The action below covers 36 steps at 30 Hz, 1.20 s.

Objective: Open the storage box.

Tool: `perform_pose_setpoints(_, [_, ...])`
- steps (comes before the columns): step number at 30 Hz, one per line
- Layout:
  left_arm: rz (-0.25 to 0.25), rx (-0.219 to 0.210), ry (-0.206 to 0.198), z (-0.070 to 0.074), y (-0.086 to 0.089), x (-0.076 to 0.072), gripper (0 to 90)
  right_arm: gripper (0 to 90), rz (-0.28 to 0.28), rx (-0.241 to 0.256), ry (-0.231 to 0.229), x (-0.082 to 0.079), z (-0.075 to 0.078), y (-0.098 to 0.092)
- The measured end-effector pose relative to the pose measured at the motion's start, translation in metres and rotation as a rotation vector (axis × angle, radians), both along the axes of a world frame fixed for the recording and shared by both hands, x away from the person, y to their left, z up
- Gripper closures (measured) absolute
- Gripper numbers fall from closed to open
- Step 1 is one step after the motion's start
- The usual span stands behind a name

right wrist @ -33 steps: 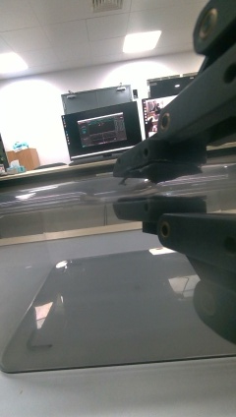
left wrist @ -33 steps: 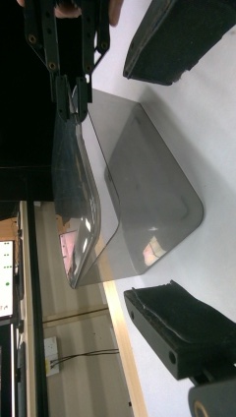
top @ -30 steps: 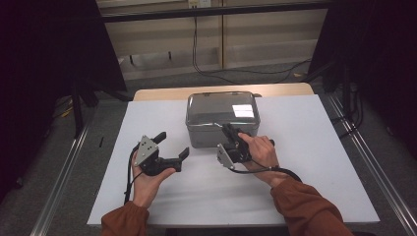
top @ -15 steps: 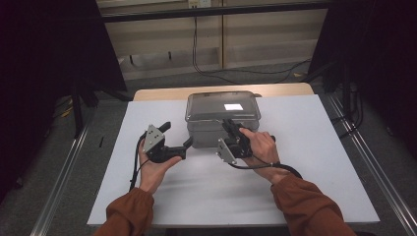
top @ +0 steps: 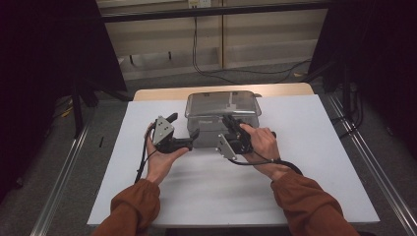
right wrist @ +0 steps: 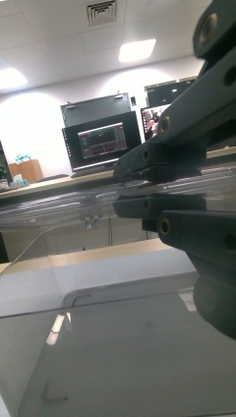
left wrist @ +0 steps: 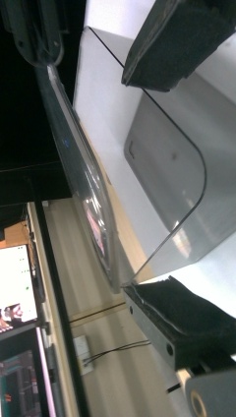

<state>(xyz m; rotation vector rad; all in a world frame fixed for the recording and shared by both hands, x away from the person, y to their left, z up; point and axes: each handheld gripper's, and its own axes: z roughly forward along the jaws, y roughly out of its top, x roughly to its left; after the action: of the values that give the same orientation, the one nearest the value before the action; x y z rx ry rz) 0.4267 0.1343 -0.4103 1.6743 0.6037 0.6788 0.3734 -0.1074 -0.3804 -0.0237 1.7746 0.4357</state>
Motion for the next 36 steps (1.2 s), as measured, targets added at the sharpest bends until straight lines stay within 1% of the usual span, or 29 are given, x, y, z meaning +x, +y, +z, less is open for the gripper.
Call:
perform_pose_setpoints(1, [0.005, -0.001, -0.003, 0.001, -0.002, 0.004, 6.9, 81.5, -0.001, -0.006, 0.003, -0.001, -0.001, 0.001])
perform_pose_setpoints(2, [0.005, -0.001, -0.003, 0.001, -0.002, 0.004, 7.5, 81.5, -0.001, -0.006, 0.003, -0.001, -0.001, 0.001])
perform_pose_setpoints(3, [0.0, 0.003, -0.014, 0.001, -0.004, 0.005, 7.5, 81.4, -0.001, -0.006, 0.002, -0.001, -0.001, 0.001])
perform_pose_setpoints(4, [-0.011, 0.01, -0.027, 0.002, -0.005, 0.007, 10.2, 81.4, 0.001, -0.005, 0.001, 0.0, -0.001, 0.001])
perform_pose_setpoints(5, [-0.009, 0.014, -0.027, 0.003, -0.006, 0.01, 12.9, 81.4, 0.002, -0.002, 0.001, 0.0, 0.0, 0.001])
perform_pose_setpoints(6, [-0.003, 0.02, -0.037, 0.004, -0.006, 0.012, 12.7, 81.4, 0.001, -0.001, 0.001, 0.0, 0.0, 0.0])
perform_pose_setpoints(8, [0.015, 0.019, -0.049, 0.006, -0.007, 0.015, 13.3, 81.4, 0.001, -0.001, 0.0, 0.0, 0.0, 0.0])
perform_pose_setpoints(10, [0.019, 0.019, -0.064, 0.006, -0.008, 0.017, 15.6, 81.4, -0.001, -0.003, 0.001, 0.0, -0.001, 0.0])
perform_pose_setpoints(11, [0.017, 0.029, -0.075, 0.006, -0.009, 0.018, 18.3, 81.3, 0.002, 0.0, 0.001, 0.0, -0.001, 0.001])
perform_pose_setpoints(12, [0.009, 0.028, -0.08, 0.005, -0.009, 0.018, 18.3, 81.3, 0.002, 0.0, 0.001, 0.0, -0.001, 0.001])
perform_pose_setpoints(13, [-0.006, 0.019, -0.083, 0.005, -0.01, 0.019, 21.7, 81.3, 0.004, 0.0, 0.0, 0.0, -0.001, 0.001])
perform_pose_setpoints(14, [-0.004, 0.003, -0.082, 0.004, -0.011, 0.019, 23.1, 81.3, 0.003, 0.0, 0.0, 0.0, -0.001, 0.001])
perform_pose_setpoints(16, [0.0, 0.02, -0.092, 0.006, -0.013, 0.021, 23.1, 81.2, 0.002, 0.004, 0.003, 0.0, 0.0, 0.001])
perform_pose_setpoints(17, [0.005, 0.02, -0.103, 0.006, -0.013, 0.021, 25.9, 81.2, 0.001, 0.009, 0.002, 0.0, -0.001, 0.0])
perform_pose_setpoints(19, [-0.004, 0.022, -0.099, 0.003, -0.016, 0.021, 27.7, 80.9, -0.004, 0.017, 0.007, -0.001, -0.002, 0.0])
perform_pose_setpoints(20, [-0.003, 0.036, -0.103, 0.002, -0.017, 0.02, 26.7, 80.5, 0.0, 0.012, 0.008, -0.001, -0.003, 0.0])
perform_pose_setpoints(21, [-0.002, 0.05, -0.109, 0.002, -0.017, 0.02, 26.8, 80.3, -0.002, 0.018, 0.022, -0.002, -0.005, 0.0])
perform_pose_setpoints(23, [-0.002, 0.066, -0.121, 0.002, -0.018, 0.02, 27.5, 80.2, 0.004, 0.013, 0.019, -0.002, -0.006, -0.001])
perform_pose_setpoints(24, [-0.001, 0.061, -0.122, 0.001, -0.019, 0.02, 28.3, 79.9, 0.007, 0.018, 0.018, -0.002, -0.007, -0.001])
perform_pose_setpoints(25, [-0.003, 0.059, -0.124, 0.001, -0.019, 0.021, 29.3, 79.0, 0.008, 0.042, 0.025, -0.001, -0.006, -0.003])
perform_pose_setpoints(26, [-0.002, 0.055, -0.126, 0.0, -0.02, 0.021, 29.3, 79.0, 0.008, 0.042, 0.025, -0.001, -0.006, -0.003])
perform_pose_setpoints(29, [0.0, 0.058, -0.127, 0.001, -0.018, 0.021, 30.7, 77.5, 0.013, 0.088, 0.042, 0.0, -0.006, -0.006])
perform_pose_setpoints(31, [0.001, 0.054, -0.129, 0.001, -0.018, 0.021, 31.7, 75.7, 0.016, 0.106, 0.053, 0.001, -0.004, -0.007])
perform_pose_setpoints(32, [0.004, 0.05, -0.129, 0.002, -0.017, 0.021, 31.8, 74.5, 0.014, 0.126, 0.064, 0.001, -0.004, -0.008])
perform_pose_setpoints(33, [0.007, 0.054, -0.128, 0.002, -0.017, 0.021, 32.0, 72.9, 0.012, 0.162, 0.084, 0.002, -0.003, -0.01])
perform_pose_setpoints(34, [0.006, 0.053, -0.126, 0.002, -0.017, 0.021, 32.0, 72.9, 0.012, 0.162, 0.084, 0.002, -0.003, -0.01])
perform_pose_setpoints(36, [0.008, 0.039, -0.119, 0.002, -0.017, 0.021, 32.0, 69.2, 0.009, 0.201, 0.1, 0.003, -0.003, -0.014])
